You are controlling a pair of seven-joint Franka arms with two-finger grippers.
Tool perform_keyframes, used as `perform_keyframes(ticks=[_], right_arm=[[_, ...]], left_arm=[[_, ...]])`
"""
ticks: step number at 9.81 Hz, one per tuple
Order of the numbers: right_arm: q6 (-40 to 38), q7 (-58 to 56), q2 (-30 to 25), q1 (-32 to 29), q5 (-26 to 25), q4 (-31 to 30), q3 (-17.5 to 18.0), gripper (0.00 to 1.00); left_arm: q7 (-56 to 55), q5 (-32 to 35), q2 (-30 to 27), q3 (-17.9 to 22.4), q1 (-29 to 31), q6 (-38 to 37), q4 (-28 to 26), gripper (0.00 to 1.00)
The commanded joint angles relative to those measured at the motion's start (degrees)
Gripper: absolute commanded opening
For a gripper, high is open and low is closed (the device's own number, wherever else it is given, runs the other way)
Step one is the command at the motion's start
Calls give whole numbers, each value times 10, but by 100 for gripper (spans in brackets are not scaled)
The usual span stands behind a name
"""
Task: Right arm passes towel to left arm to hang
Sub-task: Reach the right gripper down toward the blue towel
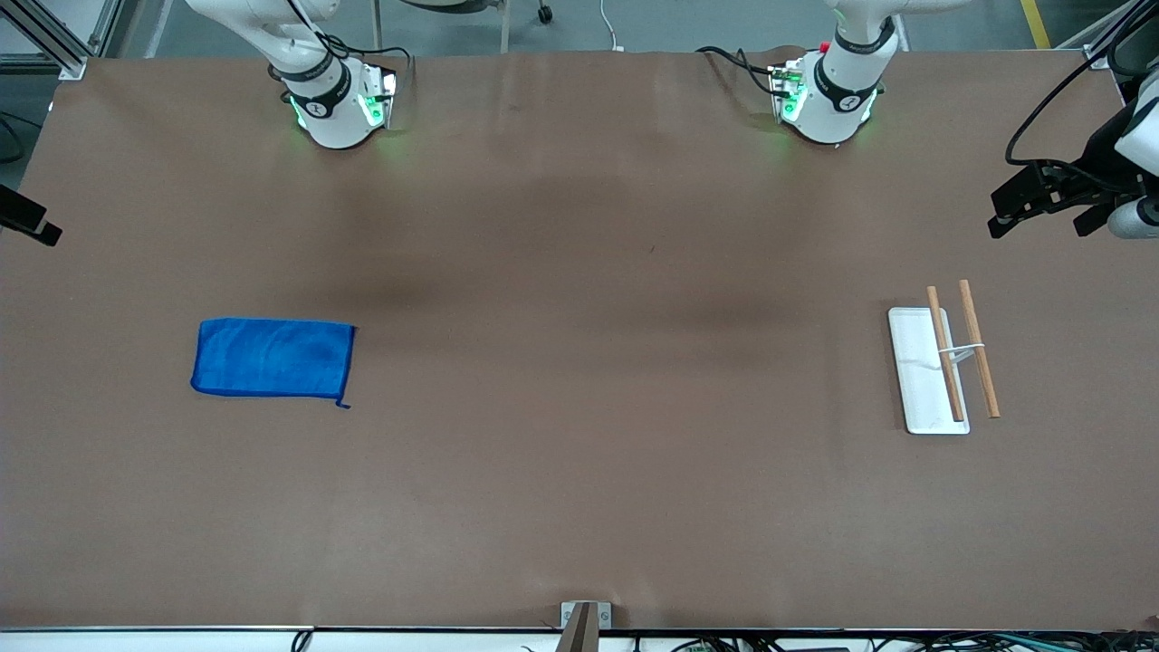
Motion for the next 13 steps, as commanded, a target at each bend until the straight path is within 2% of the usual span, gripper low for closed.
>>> perform_keyframes(ticks=[1,6,7,8,9,11,13], right_arm=[[-1,7,-13,0,10,-12,0,100],[-12,-25,-9,2,2,-13,0,100],[-7,-26,8,1,2,-20,0,100],[24,-27,29,2,2,-48,0,100],[82,-28,36,3,1,-102,0,100],[248,-80,38,1,-1,-250,0,100],[354,-85,89,2,-2,-320,0,100]], left_arm=[[4,3,-1,-1,0,-3,-19,99],[11,1,2,0,3,-3,-20,99],[11,1,3,1,3,-2,-20,99],[11,1,4,1,3,-2,-20,99],[11,1,4,2,3,-2,-20,99],[11,1,8,3,3,-2,-20,99],[11,1,12,3,4,-2,-19,99]])
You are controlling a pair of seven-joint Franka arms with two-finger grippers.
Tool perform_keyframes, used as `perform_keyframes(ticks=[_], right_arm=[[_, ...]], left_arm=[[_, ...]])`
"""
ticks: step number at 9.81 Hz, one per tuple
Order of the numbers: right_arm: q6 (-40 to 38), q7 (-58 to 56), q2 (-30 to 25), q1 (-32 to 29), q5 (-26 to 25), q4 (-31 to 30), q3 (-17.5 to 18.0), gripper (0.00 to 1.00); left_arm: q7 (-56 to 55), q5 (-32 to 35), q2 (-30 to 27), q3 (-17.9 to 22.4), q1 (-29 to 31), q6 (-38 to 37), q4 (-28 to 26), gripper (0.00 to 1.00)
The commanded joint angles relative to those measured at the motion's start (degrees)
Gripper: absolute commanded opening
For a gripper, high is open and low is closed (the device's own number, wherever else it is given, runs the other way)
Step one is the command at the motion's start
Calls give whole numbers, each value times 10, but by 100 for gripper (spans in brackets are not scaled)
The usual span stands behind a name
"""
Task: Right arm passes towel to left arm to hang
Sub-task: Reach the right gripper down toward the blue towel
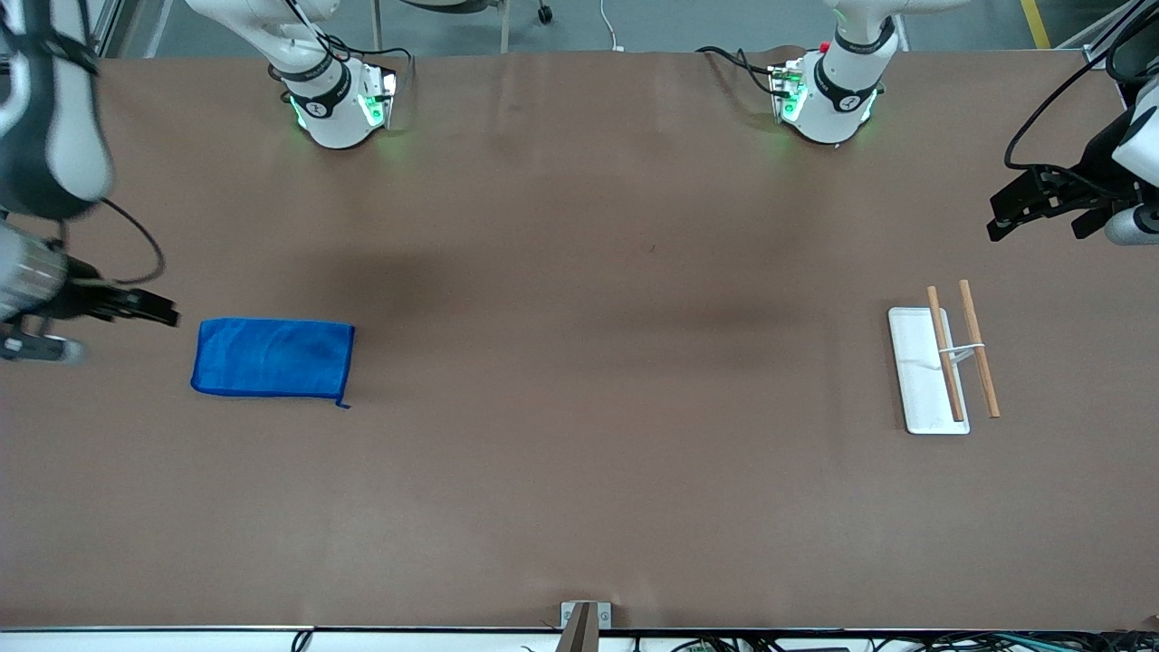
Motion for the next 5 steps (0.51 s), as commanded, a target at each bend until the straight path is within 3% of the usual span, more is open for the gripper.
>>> perform_keyframes(ticks=[1,3,5], right_arm=[[112,-34,27,-1,0,-85,0,100],[243,-35,70,1,0,-151,0,100],[299,-35,106,1,0,-159,0,99]], left_arm=[[11,1,9,0,2,-2,-15,99],[11,2,12,0,2,-2,-15,99],[11,2,14,0,3,0,-15,99]])
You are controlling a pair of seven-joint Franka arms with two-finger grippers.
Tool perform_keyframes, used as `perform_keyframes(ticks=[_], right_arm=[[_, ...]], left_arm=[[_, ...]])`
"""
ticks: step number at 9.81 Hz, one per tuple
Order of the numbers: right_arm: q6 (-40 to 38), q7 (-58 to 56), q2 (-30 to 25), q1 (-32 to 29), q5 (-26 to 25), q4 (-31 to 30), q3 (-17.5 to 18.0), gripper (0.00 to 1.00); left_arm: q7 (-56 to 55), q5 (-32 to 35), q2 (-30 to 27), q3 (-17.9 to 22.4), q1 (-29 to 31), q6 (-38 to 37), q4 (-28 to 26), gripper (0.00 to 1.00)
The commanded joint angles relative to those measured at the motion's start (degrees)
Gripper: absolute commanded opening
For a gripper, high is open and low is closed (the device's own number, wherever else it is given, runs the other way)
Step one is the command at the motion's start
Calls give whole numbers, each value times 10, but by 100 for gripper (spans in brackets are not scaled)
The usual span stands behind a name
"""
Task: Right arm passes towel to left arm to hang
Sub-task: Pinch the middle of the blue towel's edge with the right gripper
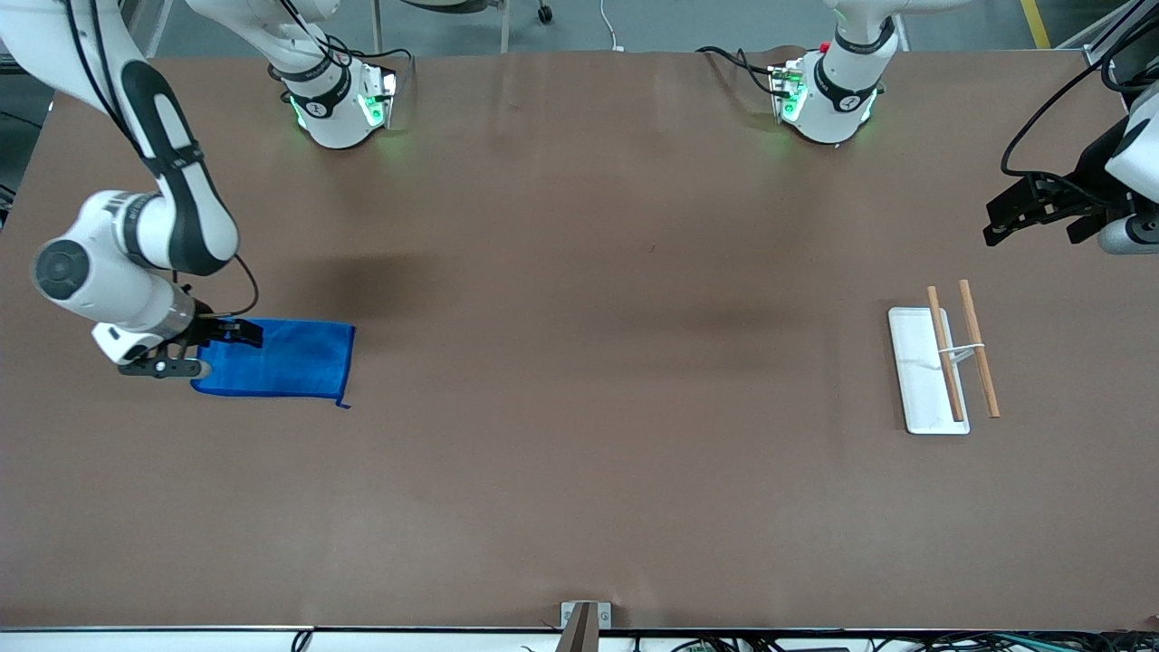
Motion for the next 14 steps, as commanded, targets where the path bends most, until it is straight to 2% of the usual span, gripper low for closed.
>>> perform_keyframes(ticks=[1,2,4,5,7,9,11,12,13,14], right_arm=[[63,-7,28,1,0,-13,1,99],[83,-7,34,1,0,-19,2,98],[105,-7,41,2,1,-31,2,91],[134,-7,41,6,1,-47,3,84],[152,-11,49,4,1,-58,3,62],[155,-12,55,4,1,-58,3,59],[156,-8,54,5,1,-58,3,20],[146,-4,52,6,1,-56,3,8],[117,-4,45,6,8,-51,4,0],[72,-4,30,9,8,-35,4,0]], left_arm=[[11,2,8,0,2,1,-13,99],[11,3,9,0,2,1,-13,99],[11,4,12,0,2,6,-11,99],[11,4,13,0,2,7,-11,99],[11,4,12,0,2,7,-10,99],[11,3,9,0,2,6,-10,99],[11,3,9,0,2,6,-10,99],[11,3,9,0,2,6,-11,99],[11,3,10,0,2,5,-11,99],[6,4,12,0,2,5,-9,99]])
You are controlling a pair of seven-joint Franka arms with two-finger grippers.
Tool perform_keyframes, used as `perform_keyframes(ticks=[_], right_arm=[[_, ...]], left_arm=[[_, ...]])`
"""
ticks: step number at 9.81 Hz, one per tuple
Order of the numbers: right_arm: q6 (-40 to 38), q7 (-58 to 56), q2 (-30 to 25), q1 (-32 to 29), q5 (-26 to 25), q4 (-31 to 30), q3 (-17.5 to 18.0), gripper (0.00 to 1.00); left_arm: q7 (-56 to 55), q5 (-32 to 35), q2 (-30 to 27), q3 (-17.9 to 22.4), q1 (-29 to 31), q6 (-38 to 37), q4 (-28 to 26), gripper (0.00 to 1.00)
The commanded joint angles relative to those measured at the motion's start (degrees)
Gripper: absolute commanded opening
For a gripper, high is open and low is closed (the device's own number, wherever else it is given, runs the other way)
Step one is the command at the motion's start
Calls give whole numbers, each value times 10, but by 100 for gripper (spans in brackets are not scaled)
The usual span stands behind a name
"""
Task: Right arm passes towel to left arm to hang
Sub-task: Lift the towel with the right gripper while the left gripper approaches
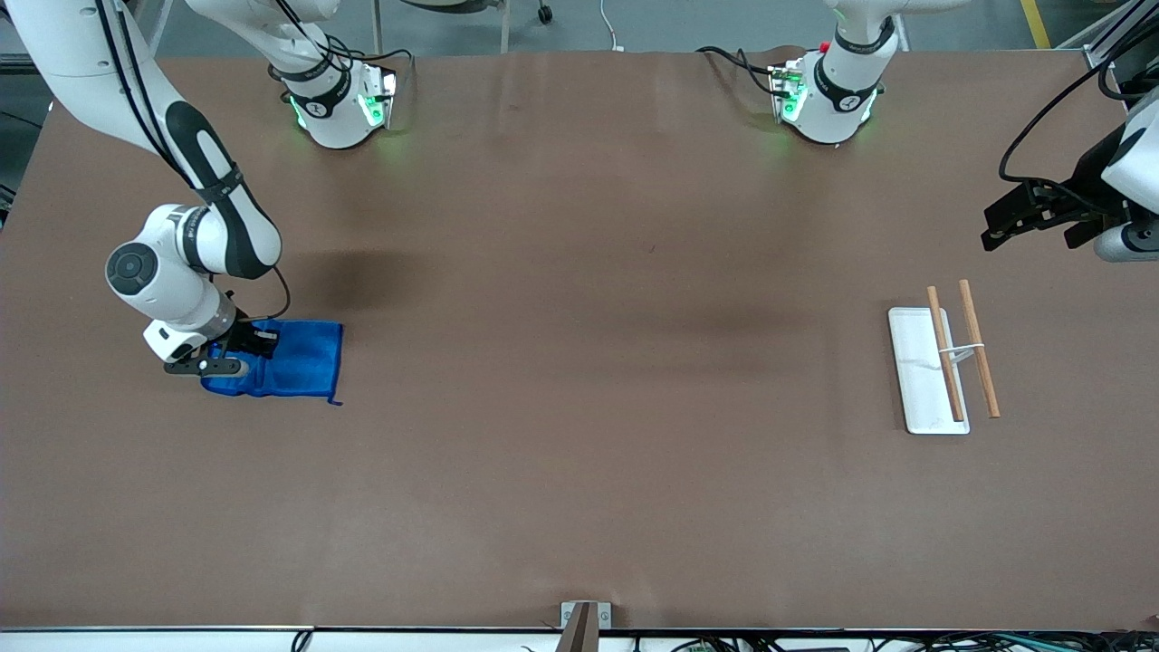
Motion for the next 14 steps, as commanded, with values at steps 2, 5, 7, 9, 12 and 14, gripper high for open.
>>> perform_keyframes(ticks=[2,5,7,9,12,14], right_arm=[[-186,-3,-53,4,8,73,-1,0],[-364,1,-86,20,9,184,2,0],[-460,4,-90,21,23,255,34,0],[-504,18,-99,23,88,279,64,0],[-497,18,-106,30,298,277,119,0],[-477,18,-103,55,438,276,124,0]], left_arm=[[1,9,11,-1,1,-1,14,99],[-9,10,40,-2,-9,-4,21,100],[-45,5,64,-7,-8,2,22,100],[-33,2,63,-35,-10,2,19,100],[4,-105,59,-52,-8,4,1,99],[34,-231,62,-48,-4,4,-17,99]])
